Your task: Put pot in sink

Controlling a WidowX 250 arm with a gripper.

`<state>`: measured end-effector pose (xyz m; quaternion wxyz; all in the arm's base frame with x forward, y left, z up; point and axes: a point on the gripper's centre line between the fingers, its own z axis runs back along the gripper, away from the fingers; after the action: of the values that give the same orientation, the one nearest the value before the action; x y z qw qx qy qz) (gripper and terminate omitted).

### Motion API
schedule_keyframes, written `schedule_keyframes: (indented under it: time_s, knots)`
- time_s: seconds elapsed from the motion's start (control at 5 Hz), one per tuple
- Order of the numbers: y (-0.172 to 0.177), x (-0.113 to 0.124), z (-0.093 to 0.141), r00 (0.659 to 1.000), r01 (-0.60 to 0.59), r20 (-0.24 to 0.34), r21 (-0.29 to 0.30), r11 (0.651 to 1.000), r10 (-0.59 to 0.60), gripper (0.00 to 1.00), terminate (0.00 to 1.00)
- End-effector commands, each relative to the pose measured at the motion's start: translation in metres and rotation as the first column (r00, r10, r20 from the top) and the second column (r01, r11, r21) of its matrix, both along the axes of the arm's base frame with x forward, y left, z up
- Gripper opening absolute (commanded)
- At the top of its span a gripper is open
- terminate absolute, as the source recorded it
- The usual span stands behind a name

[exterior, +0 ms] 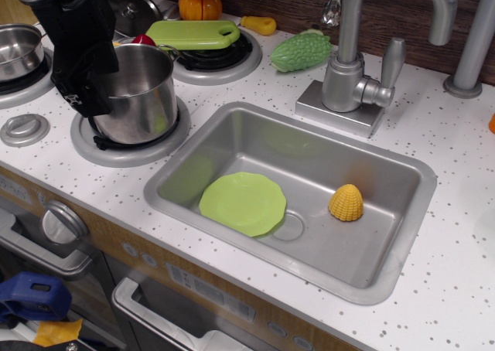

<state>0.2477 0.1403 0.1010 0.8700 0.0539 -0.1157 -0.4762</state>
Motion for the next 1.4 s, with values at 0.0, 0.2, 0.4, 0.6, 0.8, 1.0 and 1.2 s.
schedule_keyframes:
  time_s: [0.0, 0.2, 0.4, 0.6, 0.8, 1.0, 1.2]
  knots:
    - [0.0, 0.0, 0.0, 1.0, 0.0, 0.0, 0.0, 1.0, 0.0, 1.0, 0.0]
    - [0.005, 0.011, 0.001, 0.999, 0.025, 0.025, 0.035, 0.999, -0.026, 1.0, 0.0]
    - [0.008, 0.026, 0.002, 0.996, 0.065, 0.052, 0.058, 0.996, -0.068, 1.0, 0.0]
    - [0.005, 0.034, -0.003, 0.994, 0.071, 0.08, 0.052, 0.996, -0.075, 1.0, 0.0]
    - [-0.002, 0.038, -0.014, 0.995, 0.021, 0.097, 0.035, 0.999, -0.024, 1.0, 0.0]
    - [0.0, 0.042, -0.025, 0.99, -0.038, 0.136, 0.041, 0.998, 0.032, 1.0, 0.0]
    - [0.006, 0.046, -0.037, 0.99, -0.075, 0.12, 0.009, 0.997, 0.073, 1.0, 0.0]
